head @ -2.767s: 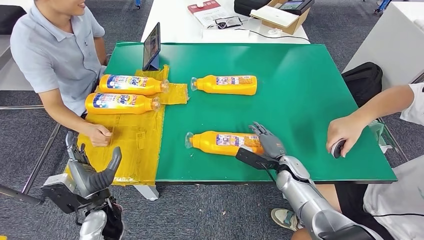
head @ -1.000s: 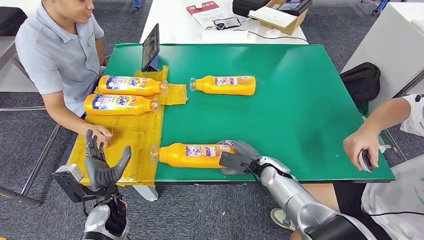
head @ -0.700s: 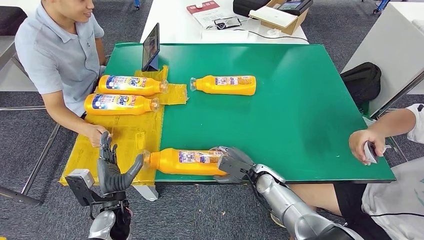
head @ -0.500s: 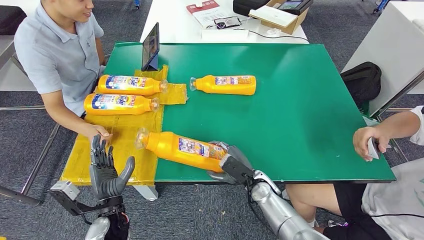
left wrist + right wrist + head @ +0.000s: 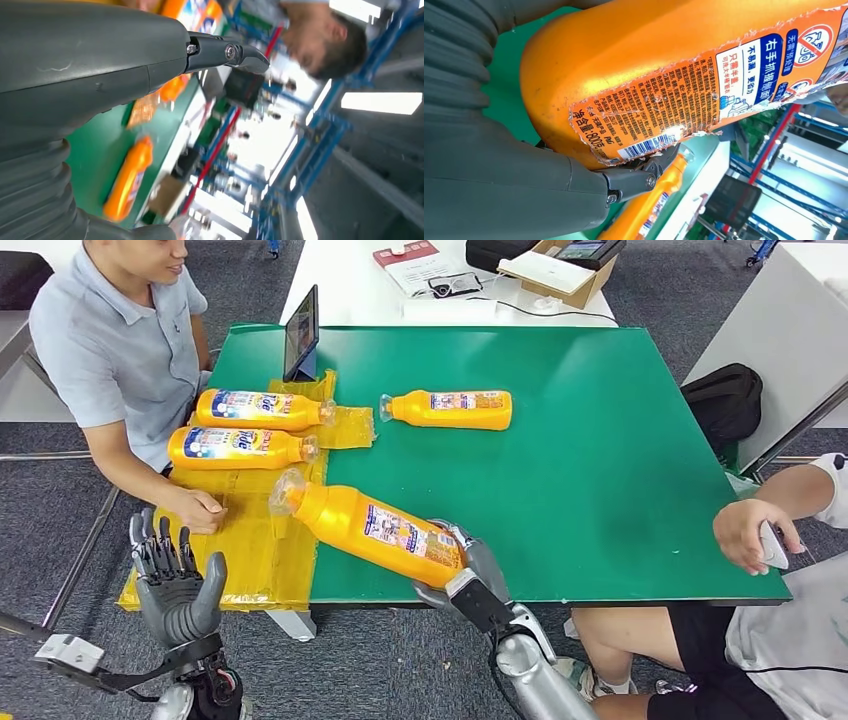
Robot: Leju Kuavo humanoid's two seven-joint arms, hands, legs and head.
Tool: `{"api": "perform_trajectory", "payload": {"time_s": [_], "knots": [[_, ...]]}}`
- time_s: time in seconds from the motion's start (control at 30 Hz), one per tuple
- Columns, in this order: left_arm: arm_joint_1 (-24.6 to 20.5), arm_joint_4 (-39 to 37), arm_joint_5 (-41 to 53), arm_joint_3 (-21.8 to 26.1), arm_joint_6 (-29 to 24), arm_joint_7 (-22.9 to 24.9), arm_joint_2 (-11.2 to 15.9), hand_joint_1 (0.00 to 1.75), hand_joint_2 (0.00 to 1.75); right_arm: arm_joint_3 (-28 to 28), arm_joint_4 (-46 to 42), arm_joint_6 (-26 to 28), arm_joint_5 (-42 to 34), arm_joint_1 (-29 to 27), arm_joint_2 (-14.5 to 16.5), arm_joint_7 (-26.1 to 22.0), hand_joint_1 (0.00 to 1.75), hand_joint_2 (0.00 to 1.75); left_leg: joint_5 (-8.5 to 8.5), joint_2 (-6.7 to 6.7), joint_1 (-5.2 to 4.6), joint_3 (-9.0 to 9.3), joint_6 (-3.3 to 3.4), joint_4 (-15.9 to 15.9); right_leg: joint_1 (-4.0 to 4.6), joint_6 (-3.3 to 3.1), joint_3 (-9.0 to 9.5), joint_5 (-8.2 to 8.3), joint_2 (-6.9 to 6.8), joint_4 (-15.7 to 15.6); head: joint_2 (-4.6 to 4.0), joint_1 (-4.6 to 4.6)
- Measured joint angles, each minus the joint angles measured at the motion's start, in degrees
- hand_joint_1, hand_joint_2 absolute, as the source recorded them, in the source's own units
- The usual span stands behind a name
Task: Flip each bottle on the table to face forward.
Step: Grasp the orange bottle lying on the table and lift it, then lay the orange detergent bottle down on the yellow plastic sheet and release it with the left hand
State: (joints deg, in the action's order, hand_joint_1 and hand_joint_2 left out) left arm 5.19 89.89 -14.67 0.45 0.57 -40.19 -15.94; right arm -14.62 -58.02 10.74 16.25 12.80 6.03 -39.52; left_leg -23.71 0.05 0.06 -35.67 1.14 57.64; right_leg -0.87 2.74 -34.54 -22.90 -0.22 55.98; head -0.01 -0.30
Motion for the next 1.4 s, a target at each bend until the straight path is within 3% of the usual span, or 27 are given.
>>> {"api": "perform_trajectory", "payload": {"time_s": [0.17, 0.5, 0.7, 1.1, 1.4], "knots": [[-0.8, -3.7, 5.6, -4.8, 7.5, 0.0, 0.7, 0.0, 1.75, -0.1, -1.7, -0.5, -1.2, 1.1, 0.4, -0.4, 1.75, 1.75, 0.01, 0.0, -0.01, -0.01, 0.0, 0.0, -0.01, 0.01, 0.01, 0.02, 0.01, 0.0, 0.0, 0.0], [-2.6, -8.8, 9.0, -9.9, 11.3, 0.1, 1.9, 0.0, 1.75, -1.1, -3.1, -0.6, -2.9, 3.7, 0.6, -0.5, 1.75, 1.75, 0.03, -0.04, -0.01, -0.02, 0.01, 0.0, -0.01, 0.02, 0.01, 0.02, -0.04, 0.0, 0.01, -0.01], [-6.1, -15.8, 8.3, -15.1, 19.0, 2.3, 3.5, 0.0, 1.75, -5.7, -0.8, -4.8, -0.4, 9.6, 1.7, -0.5, 1.75, 1.75, 0.03, -0.03, 0.0, -0.02, 0.01, 0.0, 0.0, 0.01, 0.0, 0.02, -0.03, 0.0, -0.01, 0.0], [-7.6, -17.7, 6.0, -15.6, 19.6, 4.6, 4.8, 0.0, 1.75, -9.5, 1.7, -4.3, 0.0, 10.2, 3.1, -0.5, 1.75, 1.75, 0.03, -0.02, 0.0, -0.04, 0.01, 0.0, 0.0, 0.01, -0.02, 0.01, -0.03, 0.0, 0.0, 0.02], [-8.1, -13.9, 0.3, -13.9, 11.7, 8.3, 4.6, 0.0, 1.75, -17.6, 3.5, -4.0, -2.5, 7.5, 5.0, -0.4, 1.75, 1.75, 0.04, 0.01, 0.05, -0.1, -0.02, 0.0, 0.06, -0.02, -0.12, 0.0, -0.02, 0.0, -0.01, 0.0]]}}
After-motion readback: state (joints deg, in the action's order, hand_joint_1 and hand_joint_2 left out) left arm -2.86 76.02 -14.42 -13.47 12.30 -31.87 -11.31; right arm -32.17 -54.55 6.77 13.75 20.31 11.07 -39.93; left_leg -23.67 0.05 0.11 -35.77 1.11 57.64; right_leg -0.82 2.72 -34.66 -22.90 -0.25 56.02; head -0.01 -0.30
